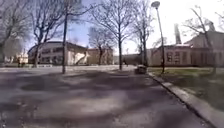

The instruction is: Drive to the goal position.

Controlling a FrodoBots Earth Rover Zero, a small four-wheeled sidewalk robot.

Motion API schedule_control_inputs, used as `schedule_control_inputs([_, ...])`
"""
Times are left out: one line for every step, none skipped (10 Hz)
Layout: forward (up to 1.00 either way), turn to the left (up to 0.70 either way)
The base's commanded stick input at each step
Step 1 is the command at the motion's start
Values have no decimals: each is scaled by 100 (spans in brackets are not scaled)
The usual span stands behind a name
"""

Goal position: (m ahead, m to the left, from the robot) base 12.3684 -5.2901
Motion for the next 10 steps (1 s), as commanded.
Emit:
schedule_control_inputs([85,0])
schedule_control_inputs([85,0])
schedule_control_inputs([85,0])
schedule_control_inputs([85,0])
schedule_control_inputs([85,0])
schedule_control_inputs([85,0])
schedule_control_inputs([85,0])
schedule_control_inputs([85,0])
schedule_control_inputs([85,0])
schedule_control_inputs([85,0])
